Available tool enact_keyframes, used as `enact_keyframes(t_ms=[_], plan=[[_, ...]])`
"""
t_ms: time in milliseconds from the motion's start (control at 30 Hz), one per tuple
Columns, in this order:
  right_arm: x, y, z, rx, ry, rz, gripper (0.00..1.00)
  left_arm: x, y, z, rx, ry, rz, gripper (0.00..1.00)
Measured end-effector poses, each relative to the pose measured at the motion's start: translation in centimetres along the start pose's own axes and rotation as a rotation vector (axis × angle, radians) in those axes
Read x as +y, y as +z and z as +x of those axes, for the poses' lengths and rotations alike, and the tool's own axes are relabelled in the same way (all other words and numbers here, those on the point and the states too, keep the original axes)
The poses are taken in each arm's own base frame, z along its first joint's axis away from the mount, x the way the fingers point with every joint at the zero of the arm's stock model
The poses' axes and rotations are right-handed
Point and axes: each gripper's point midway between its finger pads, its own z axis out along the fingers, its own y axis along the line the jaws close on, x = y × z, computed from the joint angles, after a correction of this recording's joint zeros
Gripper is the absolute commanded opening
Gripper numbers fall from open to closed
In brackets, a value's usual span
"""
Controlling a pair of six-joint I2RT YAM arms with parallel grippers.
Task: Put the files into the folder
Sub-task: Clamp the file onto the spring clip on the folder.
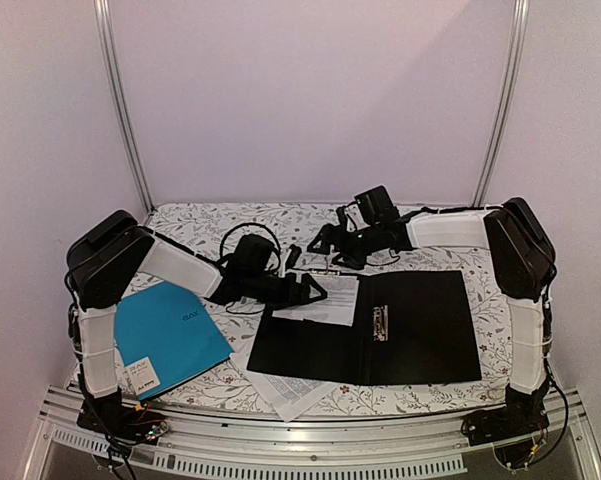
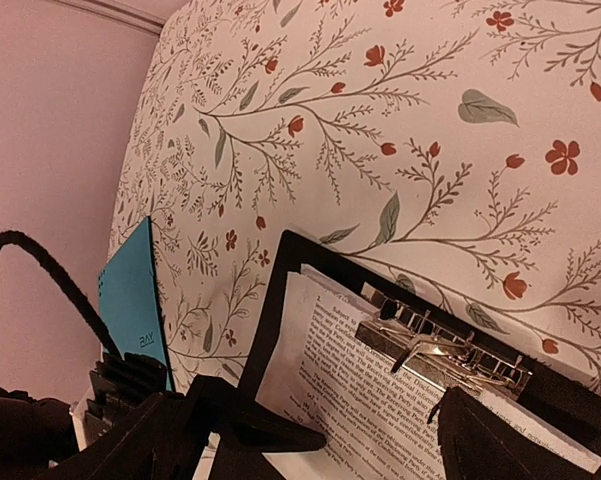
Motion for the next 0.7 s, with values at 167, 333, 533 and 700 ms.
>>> enact_keyframes(t_ms=[167, 333, 533, 700], plan=[[-0.2, -1.4, 1.0, 0.014, -0.009, 0.005, 0.91, 0.0, 0.0, 0.0, -0.001, -0.003, -0.001, 0.92], [-0.5, -2.5, 2.5, 0.042, -0.010, 0.001, 0.91, 0.0, 0.0, 0.0, -0.002, -0.006, -0.002, 0.92], [-2.1, -2.4, 4.4, 0.082, 0.009, 0.025, 0.89, 0.0, 0.0, -0.1, -0.003, -0.011, -0.002, 0.92], [-2.5, -2.4, 4.7, 0.092, 0.019, 0.022, 0.89, 0.1, 0.0, -0.1, -0.006, -0.013, -0.004, 0.92]])
